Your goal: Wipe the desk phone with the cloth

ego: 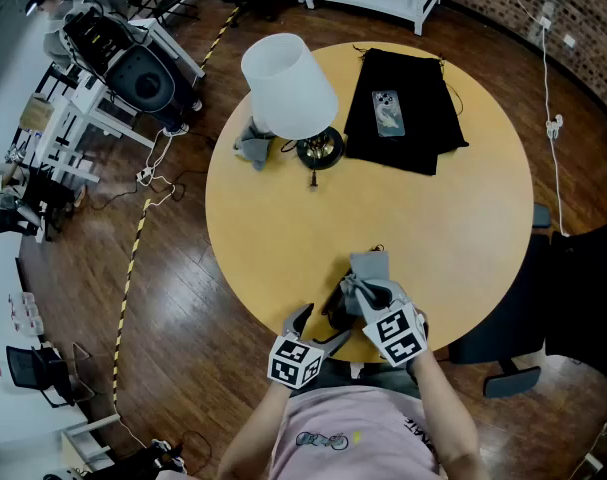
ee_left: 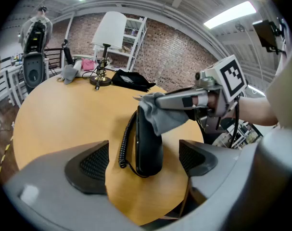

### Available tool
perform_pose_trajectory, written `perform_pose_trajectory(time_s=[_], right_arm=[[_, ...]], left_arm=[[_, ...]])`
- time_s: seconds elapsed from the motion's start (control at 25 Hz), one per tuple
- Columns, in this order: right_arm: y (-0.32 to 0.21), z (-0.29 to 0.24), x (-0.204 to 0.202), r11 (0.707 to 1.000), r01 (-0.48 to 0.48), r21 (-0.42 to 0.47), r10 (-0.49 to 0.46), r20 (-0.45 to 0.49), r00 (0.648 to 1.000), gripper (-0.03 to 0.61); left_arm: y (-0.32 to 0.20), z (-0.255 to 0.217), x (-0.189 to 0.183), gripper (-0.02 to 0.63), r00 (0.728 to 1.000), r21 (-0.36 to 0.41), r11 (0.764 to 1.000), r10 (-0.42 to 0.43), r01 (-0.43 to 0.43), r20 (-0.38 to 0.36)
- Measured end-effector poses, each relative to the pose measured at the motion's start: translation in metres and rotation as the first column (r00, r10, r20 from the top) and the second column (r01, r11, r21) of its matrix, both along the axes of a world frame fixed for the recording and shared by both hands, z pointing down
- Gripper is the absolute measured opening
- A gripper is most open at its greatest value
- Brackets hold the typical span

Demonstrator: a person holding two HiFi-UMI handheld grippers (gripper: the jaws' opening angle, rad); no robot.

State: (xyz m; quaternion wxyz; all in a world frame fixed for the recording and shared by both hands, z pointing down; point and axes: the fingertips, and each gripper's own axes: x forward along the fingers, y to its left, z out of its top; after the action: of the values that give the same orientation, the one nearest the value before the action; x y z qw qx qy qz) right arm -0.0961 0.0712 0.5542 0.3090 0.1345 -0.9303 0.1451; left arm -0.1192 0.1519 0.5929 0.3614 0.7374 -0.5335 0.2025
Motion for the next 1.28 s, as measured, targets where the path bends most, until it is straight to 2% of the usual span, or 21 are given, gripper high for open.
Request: perform_pose_trajectory(time_s=[0.08, 0.16, 0.24, 0.32, 0.4, 0.48, 0.52, 0.56, 0.64, 0.72, 0.76, 0.8, 0.88, 1.0, 1.12, 1.2, 1.28], right_arm=[[0.053, -0.003, -0.007, 0.988, 0.153, -0.027, -0.153, -0.010, 0.988, 0.029], [0.093, 0.000, -0.014, 0.961, 0.269, -0.061, -0.271, -0.021, 0.962, 0.028], [0.104, 0.012, -0.020, 0.953, 0.292, -0.081, -0.296, -0.037, 0.955, 0.029], [0.075, 0.017, -0.020, 0.982, 0.182, -0.050, -0.184, -0.042, 0.982, 0.029], [0.020, 0.008, -0.009, 1.000, -0.022, -0.008, 0.022, -0.009, 1.000, 0.029], [-0.029, -0.002, 0.009, 0.980, -0.198, 0.002, 0.198, 0.020, 0.980, 0.029], [-0.039, -0.003, 0.015, 0.972, -0.236, -0.013, 0.237, 0.023, 0.971, 0.029], [-0.036, -0.002, 0.017, 0.973, -0.228, -0.042, 0.229, 0.018, 0.973, 0.029], [0.008, 0.010, 0.012, 0.988, -0.087, -0.124, 0.086, -0.012, 0.996, 0.029], [0.073, 0.026, 0.011, 0.976, 0.078, -0.203, -0.086, -0.031, 0.996, 0.031], [0.096, 0.032, 0.019, 0.967, 0.102, -0.234, -0.111, -0.027, 0.993, 0.031], [0.109, 0.038, 0.032, 0.962, 0.074, -0.264, -0.081, -0.019, 0.997, 0.031], [0.108, 0.042, 0.065, 0.945, -0.069, -0.321, 0.073, -0.002, 0.997, 0.031], [0.086, 0.038, 0.115, 0.918, -0.238, -0.318, 0.254, 0.008, 0.967, 0.031], [0.064, 0.030, 0.158, 0.895, -0.342, -0.284, 0.362, 0.017, 0.932, 0.031], [0.055, 0.026, 0.180, 0.873, -0.397, -0.283, 0.422, 0.034, 0.906, 0.031], [0.052, 0.025, 0.194, 0.859, -0.425, -0.286, 0.455, 0.046, 0.889, 0.031]], left_arm=[[0.007, -0.013, -0.001, 0.453, 0.997, 0.062, 0.995, 0.075, -0.075, 0.002], [0.019, -0.025, -0.011, 0.454, 0.988, 0.104, 0.983, 0.153, -0.154, 0.025], [0.034, -0.036, -0.028, 0.465, 0.982, 0.123, 0.974, 0.186, -0.190, 0.047], [0.039, -0.052, -0.045, 0.465, 0.988, 0.150, 0.976, 0.154, -0.156, 0.029], [0.034, -0.070, -0.053, 0.465, 0.993, 0.196, 0.973, 0.115, -0.119, 0.031], [0.025, -0.083, -0.053, 0.464, 0.993, 0.240, 0.964, 0.105, -0.114, 0.051], [0.019, -0.087, -0.049, 0.465, 0.992, 0.254, 0.960, 0.107, -0.119, 0.060], [0.013, -0.088, -0.045, 0.465, 0.991, 0.262, 0.957, 0.112, -0.126, 0.069], [0.000, -0.086, -0.037, 0.465, 0.989, 0.264, 0.955, 0.119, -0.139, 0.090], [-0.015, -0.081, -0.027, 0.465, 0.987, 0.255, 0.956, 0.120, -0.144, 0.107], [-0.023, -0.077, -0.020, 0.465, 0.986, 0.245, 0.958, 0.121, -0.147, 0.119], [-0.032, -0.071, -0.014, 0.465, 0.982, 0.230, 0.960, 0.126, -0.157, 0.143], [-0.049, -0.054, 0.000, 0.459, 0.964, 0.183, 0.966, 0.141, -0.184, 0.228], [-0.067, -0.020, 0.012, 0.459, 0.927, 0.080, 0.980, 0.146, -0.184, 0.346], [-0.077, 0.006, 0.019, 0.366, 0.898, 0.001, 0.988, 0.141, -0.156, 0.417], [-0.081, 0.014, 0.025, 0.305, 0.880, -0.024, 0.987, 0.151, -0.157, 0.450], [-0.082, 0.018, 0.030, 0.273, 0.861, -0.035, 0.987, 0.156, -0.160, 0.485]])
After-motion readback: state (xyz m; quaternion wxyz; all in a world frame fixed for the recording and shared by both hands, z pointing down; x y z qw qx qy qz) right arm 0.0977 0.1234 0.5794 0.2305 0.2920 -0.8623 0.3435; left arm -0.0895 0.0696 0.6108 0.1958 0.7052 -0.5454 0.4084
